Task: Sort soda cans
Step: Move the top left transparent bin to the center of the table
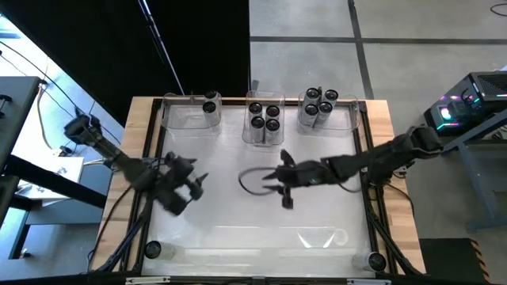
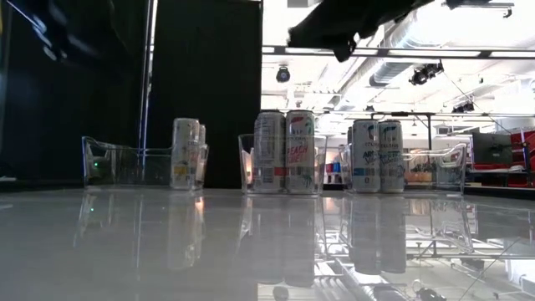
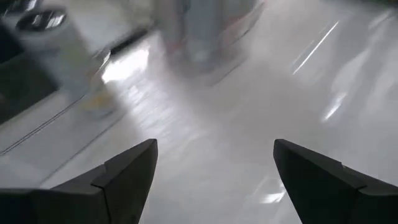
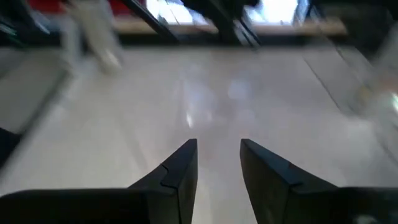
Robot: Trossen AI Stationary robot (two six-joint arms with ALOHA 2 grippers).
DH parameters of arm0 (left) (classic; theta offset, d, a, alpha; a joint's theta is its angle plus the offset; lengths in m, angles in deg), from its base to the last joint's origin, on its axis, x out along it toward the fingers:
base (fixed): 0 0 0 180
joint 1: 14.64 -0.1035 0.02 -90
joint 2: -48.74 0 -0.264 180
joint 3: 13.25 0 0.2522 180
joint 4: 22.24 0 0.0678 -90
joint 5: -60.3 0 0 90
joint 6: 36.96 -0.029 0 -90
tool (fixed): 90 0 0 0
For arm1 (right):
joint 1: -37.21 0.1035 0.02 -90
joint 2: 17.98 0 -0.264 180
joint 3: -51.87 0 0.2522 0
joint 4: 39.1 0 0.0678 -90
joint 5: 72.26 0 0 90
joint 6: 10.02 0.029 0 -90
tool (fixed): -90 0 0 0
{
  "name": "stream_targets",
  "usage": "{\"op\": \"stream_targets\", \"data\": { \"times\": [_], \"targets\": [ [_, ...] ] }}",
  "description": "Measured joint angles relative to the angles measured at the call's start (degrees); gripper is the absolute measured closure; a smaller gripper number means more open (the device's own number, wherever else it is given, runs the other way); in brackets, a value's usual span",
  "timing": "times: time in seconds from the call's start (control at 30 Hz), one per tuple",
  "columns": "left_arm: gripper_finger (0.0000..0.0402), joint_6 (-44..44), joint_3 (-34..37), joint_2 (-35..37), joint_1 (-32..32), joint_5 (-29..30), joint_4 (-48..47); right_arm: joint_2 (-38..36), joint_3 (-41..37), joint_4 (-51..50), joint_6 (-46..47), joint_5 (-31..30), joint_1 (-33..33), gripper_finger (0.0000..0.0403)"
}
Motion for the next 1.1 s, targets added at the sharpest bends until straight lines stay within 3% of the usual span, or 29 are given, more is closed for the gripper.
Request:
{"op": "stream_targets", "data": {
  "times": [0.17,0.3,0.43,0.7,0.87,1.1],
  "targets": [
    [0.0088,-10.22,2.49,0.40,-10.32,-7.19,0.26,0.41,-5.21,13.99,-2.43,-0.18,4.75,0.0286],
    [0.0088,-14.52,5.18,1.56,-16.28,-8.23,0.74,0.41,-6.81,17.73,-2.33,-2.89,7.04,0.0286],
    [0.0088,-23.11,9.84,6.68,-25.36,-12.73,8.54,0.44,-7.35,19.07,-2.38,-5.33,8.29,0.0286],
    [0.0088,-43.58,15.02,13.79,-48.44,-35.02,32.87,0.44,-7.35,19.80,-2.35,-5.45,8.59,0.0286],
    [0.0093,-50.56,15.05,11.84,-57.17,-35.17,34.76,0.44,-7.35,20.28,-2.34,-5.49,8.21,0.0286],
    [0.0112,-54.37,15.05,5.76,-61.78,-34.44,35.98,0.46,-7.35,20.55,-1.83,-7.45,7.81,0.0286]
  ]
}}
